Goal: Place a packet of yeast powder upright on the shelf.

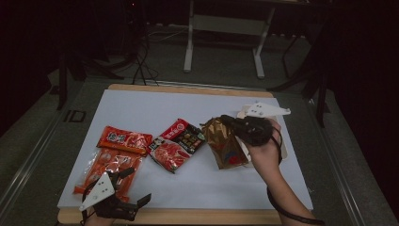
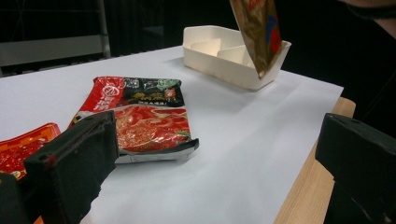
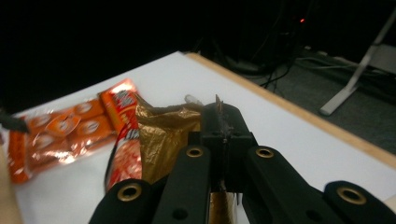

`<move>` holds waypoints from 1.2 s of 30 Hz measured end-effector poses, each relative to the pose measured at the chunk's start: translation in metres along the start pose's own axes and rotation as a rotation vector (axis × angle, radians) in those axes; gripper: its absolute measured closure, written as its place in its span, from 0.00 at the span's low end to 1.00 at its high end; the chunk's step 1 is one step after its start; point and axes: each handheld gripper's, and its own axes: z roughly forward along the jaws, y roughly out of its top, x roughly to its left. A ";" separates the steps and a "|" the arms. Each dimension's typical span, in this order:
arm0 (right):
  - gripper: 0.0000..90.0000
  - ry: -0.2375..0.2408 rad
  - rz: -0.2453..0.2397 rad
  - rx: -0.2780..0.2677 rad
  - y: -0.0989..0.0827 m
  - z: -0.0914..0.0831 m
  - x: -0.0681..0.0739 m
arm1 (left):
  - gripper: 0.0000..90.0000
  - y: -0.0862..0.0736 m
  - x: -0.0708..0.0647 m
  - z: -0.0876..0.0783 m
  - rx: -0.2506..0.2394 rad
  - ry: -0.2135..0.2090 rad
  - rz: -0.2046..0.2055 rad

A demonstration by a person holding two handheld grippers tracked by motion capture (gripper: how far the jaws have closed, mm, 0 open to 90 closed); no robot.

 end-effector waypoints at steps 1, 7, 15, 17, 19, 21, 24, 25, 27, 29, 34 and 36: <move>1.00 -0.001 0.002 -0.004 0.002 -0.001 -0.002 | 0.00 0.000 0.000 0.000 0.001 -0.001 0.000; 1.00 -0.038 0.033 -0.029 0.017 -0.004 -0.028 | 0.00 -0.001 0.000 0.000 0.003 0.002 -0.006; 1.00 -0.078 0.077 -0.073 0.020 -0.011 -0.060 | 0.00 -0.002 0.000 -0.001 0.005 0.011 -0.014; 1.00 -0.098 0.092 -0.085 0.020 -0.014 -0.075 | 0.00 -0.003 -0.001 -0.001 0.005 0.012 -0.016; 1.00 -0.109 0.090 -0.087 0.020 -0.015 -0.079 | 0.00 -0.003 -0.001 -0.001 0.008 0.012 -0.015; 1.00 -0.131 0.103 -0.094 0.020 -0.017 -0.089 | 0.00 -0.003 -0.001 -0.001 0.010 0.013 -0.017; 1.00 -0.141 0.124 -0.101 0.019 -0.020 -0.104 | 0.00 -0.004 -0.001 -0.001 0.013 0.019 -0.016; 1.00 -0.141 0.124 -0.101 0.019 -0.020 -0.104 | 0.00 -0.004 -0.001 -0.001 0.013 0.019 -0.016; 1.00 -0.158 0.131 -0.099 0.018 -0.021 -0.112 | 0.00 -0.004 -0.001 -0.002 0.014 0.020 -0.017; 1.00 -0.160 0.127 -0.103 0.016 -0.021 -0.119 | 0.00 -0.004 -0.002 -0.002 0.015 0.020 -0.016; 1.00 -0.179 0.135 -0.119 0.015 -0.021 -0.133 | 0.00 -0.005 -0.003 -0.002 0.018 0.024 -0.017; 1.00 -0.192 0.144 -0.136 0.016 -0.022 -0.142 | 0.00 -0.005 -0.003 -0.003 0.017 0.027 -0.018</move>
